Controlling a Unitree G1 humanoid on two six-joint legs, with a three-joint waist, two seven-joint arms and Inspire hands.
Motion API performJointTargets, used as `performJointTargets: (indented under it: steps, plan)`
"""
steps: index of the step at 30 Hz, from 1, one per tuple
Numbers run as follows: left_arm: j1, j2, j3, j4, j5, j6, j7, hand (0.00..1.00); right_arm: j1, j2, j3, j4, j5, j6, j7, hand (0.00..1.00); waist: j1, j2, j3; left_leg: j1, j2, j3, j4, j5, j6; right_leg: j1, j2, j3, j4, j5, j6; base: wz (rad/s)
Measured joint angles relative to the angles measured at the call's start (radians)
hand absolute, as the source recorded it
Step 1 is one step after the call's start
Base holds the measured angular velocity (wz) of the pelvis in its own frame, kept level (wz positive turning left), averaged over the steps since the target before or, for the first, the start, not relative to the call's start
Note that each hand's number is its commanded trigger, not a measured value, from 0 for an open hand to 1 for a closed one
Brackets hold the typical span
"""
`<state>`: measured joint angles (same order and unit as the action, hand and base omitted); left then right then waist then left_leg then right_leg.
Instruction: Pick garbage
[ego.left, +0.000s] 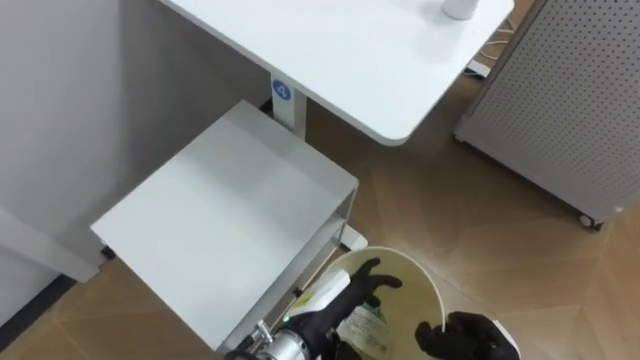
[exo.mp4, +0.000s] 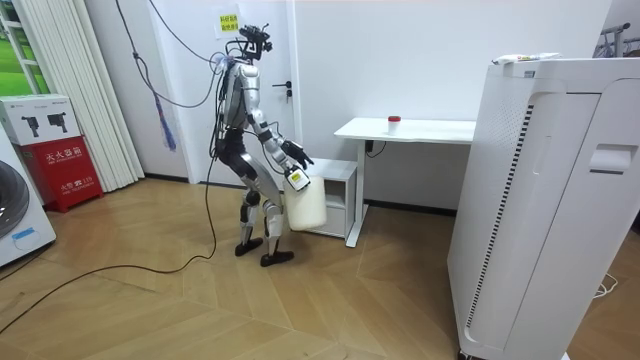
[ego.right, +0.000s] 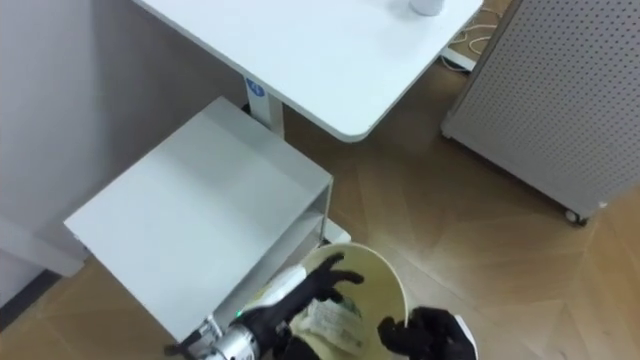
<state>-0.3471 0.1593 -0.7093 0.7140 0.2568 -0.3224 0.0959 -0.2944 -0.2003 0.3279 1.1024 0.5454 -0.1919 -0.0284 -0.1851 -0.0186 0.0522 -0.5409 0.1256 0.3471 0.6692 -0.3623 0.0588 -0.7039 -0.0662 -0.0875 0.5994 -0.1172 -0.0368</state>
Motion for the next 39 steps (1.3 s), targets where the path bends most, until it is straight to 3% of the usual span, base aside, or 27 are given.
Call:
performJointTargets:
  steps: [3, 6, 9, 12, 13, 16, 18, 21, 22, 26, 29, 31, 33, 34, 35, 36, 37, 38, 39]
  plan:
    - [0.008, 0.015, 0.003, -0.014, 0.002, 0.0, 0.001, 0.0, 0.025, 0.0, -0.006, 0.001, -0.004, 0.0, -0.001, 1.0, 0.001, 0.001, -0.0006, 0.047, -0.001, 0.0, -0.028, 0.003, -0.001, 0.05, 0.003, -0.006, -0.03, 0.002, 0.003, 0.0]
    - [0.038, 0.023, 0.044, -0.048, 0.038, 0.0, 0.006, 0.0, 0.062, -0.002, -0.025, 0.002, 0.002, -0.004, -0.002, 1.0, 0.002, 0.011, -0.0084, 0.106, 0.001, -0.001, -0.061, 0.005, -0.005, 0.112, 0.014, -0.013, -0.071, 0.005, 0.007, -0.02]
    - [0.089, 0.047, 0.122, -0.182, 0.077, 0.0, 0.023, 0.0, 0.101, -0.005, -0.079, -0.004, 0.002, -0.009, -0.002, 1.0, 0.027, 0.015, -0.0143, 0.166, -0.005, 0.01, -0.099, 0.008, -0.012, 0.156, 0.027, 0.012, -0.099, 0.008, 0.011, -0.29]
    - [0.161, 0.062, 0.224, -0.323, 0.103, -0.001, 0.062, 0.0, 0.124, -0.021, -0.088, -0.018, -0.005, -0.01, -0.005, 1.0, 0.076, 0.012, -0.0179, 0.249, -0.038, -0.037, -0.139, 0.013, -0.02, 0.207, 0.058, 0.084, -0.125, 0.016, 0.016, -0.73]
    - [0.193, 0.069, 0.268, -0.374, 0.098, -0.001, 0.077, 0.0, 0.127, -0.03, -0.088, -0.035, -0.009, -0.008, -0.003, 1.0, 0.083, 0.011, -0.0187, 0.283, -0.057, -0.094, -0.166, 0.016, -0.026, 0.23, 0.071, 0.114, -0.138, 0.021, 0.019, -0.64]
    - [0.27, 0.091, 0.363, -0.494, 0.105, -0.005, 0.103, 0.0, 0.178, -0.047, -0.125, -0.145, -0.05, -0.003, 0.006, 1.0, 0.083, 0.011, -0.0258, 0.354, -0.087, -0.146, -0.237, 0.023, -0.032, 0.279, 0.098, 0.156, -0.185, 0.042, 0.026, -0.58]
    - [0.288, 0.102, 0.387, -0.525, 0.108, -0.005, 0.126, 0.0, 0.204, -0.047, -0.153, -0.184, -0.086, -0.002, 0.001, 1.0, 0.082, 0.008, -0.0305, 0.394, -0.087, -0.136, -0.274, 0.028, -0.031, 0.315, 0.109, 0.17, -0.216, 0.054, 0.029, -0.29]
    - [0.328, 0.114, 0.395, -0.571, 0.103, -0.005, 0.151, 0.0, 0.237, -0.046, -0.155, -0.213, -0.083, 0.003, -0.021, 1.0, 0.085, 0.003, -0.0518, 0.46, -0.088, -0.116, -0.33, 0.036, -0.028, 0.365, 0.118, 0.188, -0.243, 0.061, 0.033, -0.23]
    - [0.341, 0.121, 0.395, -0.59, 0.102, -0.005, 0.162, 0.0, 0.251, -0.046, -0.154, -0.235, -0.082, 0.003, -0.035, 1.0, 0.09, 0.001, -0.0539, 0.479, -0.086, -0.108, -0.341, 0.036, -0.028, 0.379, 0.122, 0.196, -0.251, 0.062, 0.034, -0.22]
    - [0.353, 0.131, 0.405, -0.633, 0.103, -0.005, 0.175, 0.0, 0.271, -0.044, -0.156, -0.263, -0.093, 0.003, -0.051, 1.0, 0.093, 0.001, -0.0546, 0.503, -0.088, -0.101, -0.35, 0.037, -0.027, 0.397, 0.126, 0.202, -0.266, 0.065, 0.037, -0.13]
    - [0.358, 0.13, 0.451, -0.661, 0.099, -0.005, 0.189, 0.0, 0.285, -0.033, -0.156, -0.274, -0.115, 0.004, -0.048, 1.0, 0.105, 0.003, -0.0531, 0.538, -0.085, -0.076, -0.35, 0.037, -0.027, 0.423, 0.139, 0.216, -0.279, 0.071, 0.036, -0.37]
    - [0.373, 0.122, 0.499, -0.682, 0.096, -0.005, 0.218, 0.0, 0.292, -0.032, -0.155, -0.274, -0.12, 0.004, -0.044, 1.0, 0.112, 0.008, -0.0511, 0.577, -0.086, -0.044, -0.363, 0.037, -0.027, 0.446, 0.146, 0.215, -0.295, 0.084, 0.033, -0.71]
    - [0.392, 0.121, 0.528, -0.714, 0.088, -0.012, 0.243, 0.0, 0.301, -0.032, -0.154, -0.276, -0.124, 0.005, -0.038, 1.0, 0.128, 0.008, -0.0507, 0.598, -0.082, 0.017, -0.39, 0.037, -0.027, 0.451, 0.158, 0.214, -0.325, 0.113, 0.028, -0.88]
    - [0.392, 0.118, 0.553, -0.717, 0.088, -0.02, 0.252, 0.0, 0.305, -0.029, -0.154, -0.273, -0.123, 0.007, -0.031, 1.0, 0.15, 0.014, -0.0487, 0.612, -0.057, 0.086, -0.423, 0.036, -0.024, 0.459, 0.16, 0.154, -0.341, 0.129, 0.013, -0.77]
    - [0.393, 0.115, 0.563, -0.717, 0.088, -0.021, 0.26, 0.0, 0.308, -0.024, -0.155, -0.266, -0.122, 0.007, -0.027, 1.0, 0.163, 0.02, -0.0439, 0.626, -0.049, 0.125, -0.438, 0.036, -0.025, 0.458, 0.145, 0.085, -0.301, 0.1, -0.012, -0.74]
    - [0.396, 0.099, 0.572, -0.717, 0.086, -0.021, 0.278, 0.0, 0.316, -0.025, -0.155, -0.245, -0.121, 0.007, -0.023, 1.0, 0.168, 0.02, -0.0431, 0.655, -0.048, 0.187, -0.47, 0.042, -0.035, 0.474, 0.106, -0.048, -0.194, 0.009, -0.016, -0.39]
    - [0.396, 0.082, 0.571, -0.719, 0.079, -0.021, 0.296, 0.0, 0.319, -0.027, -0.155, -0.222, -0.12, 0.007, -0.025, 1.0, 0.173, 0.016, -0.0453, 0.674, -0.054, 0.23, -0.482, 0.045, -0.04, 0.496, 0.057, -0.13, -0.122, -0.064, -0.007, -0.4]
    - [0.395, 0.078, 0.573, -0.72, 0.067, -0.021, 0.305, 0.0, 0.317, -0.027, -0.155, -0.194, -0.125, 0.006, -0.026, 1.0, 0.179, 0.003, -0.0442, 0.676, -0.07, 0.243, -0.468, 0.045, -0.041, 0.497, 0.031, -0.139, -0.121, -0.095, 0.006, -0.35]
    - [0.395, 0.077, 0.579, -0.72, 0.063, -0.021, 0.308, 0.0, 0.315, -0.026, -0.154, -0.18, -0.128, 0.006, -0.023, 1.0, 0.186, -0.003, -0.0406, 0.672, -0.077, 0.232, -0.457, 0.045, -0.041, 0.497, 0.034, -0.123, -0.131, -0.101, -0.002, -0.65]
